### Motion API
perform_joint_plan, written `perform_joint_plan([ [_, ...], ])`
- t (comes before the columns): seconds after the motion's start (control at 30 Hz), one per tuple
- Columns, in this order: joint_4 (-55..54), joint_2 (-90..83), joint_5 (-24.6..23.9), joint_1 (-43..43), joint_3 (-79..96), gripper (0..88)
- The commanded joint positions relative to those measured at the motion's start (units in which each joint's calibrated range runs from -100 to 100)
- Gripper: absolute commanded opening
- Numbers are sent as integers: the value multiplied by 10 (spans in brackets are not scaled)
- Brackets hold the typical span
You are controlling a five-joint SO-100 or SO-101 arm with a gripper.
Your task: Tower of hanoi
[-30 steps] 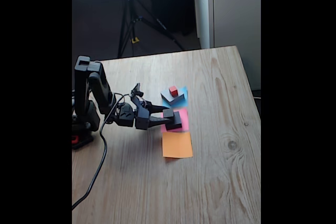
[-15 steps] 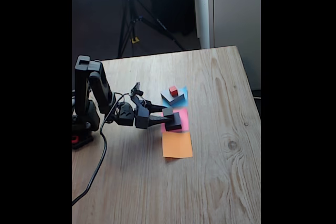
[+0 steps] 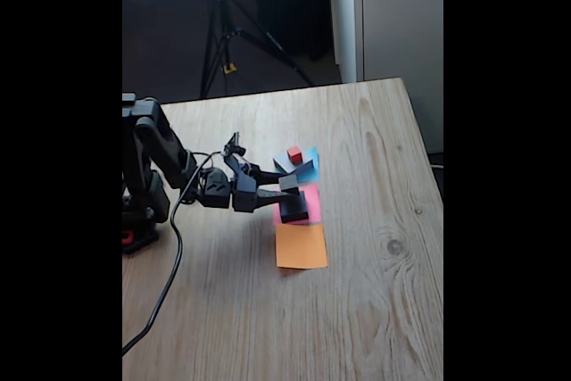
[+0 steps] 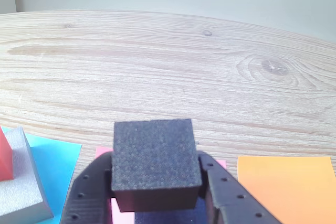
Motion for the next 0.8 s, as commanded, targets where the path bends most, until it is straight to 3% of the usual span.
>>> perform_joint_plan([
  [0.0, 140, -122, -36, 2, -42, 83],
  [0.23, 556, -319, -91, 30, -171, 76],
  [0.5, 983, -448, -46, 95, -381, 74],
  [0.77, 1282, -451, 19, 182, -681, 63],
])
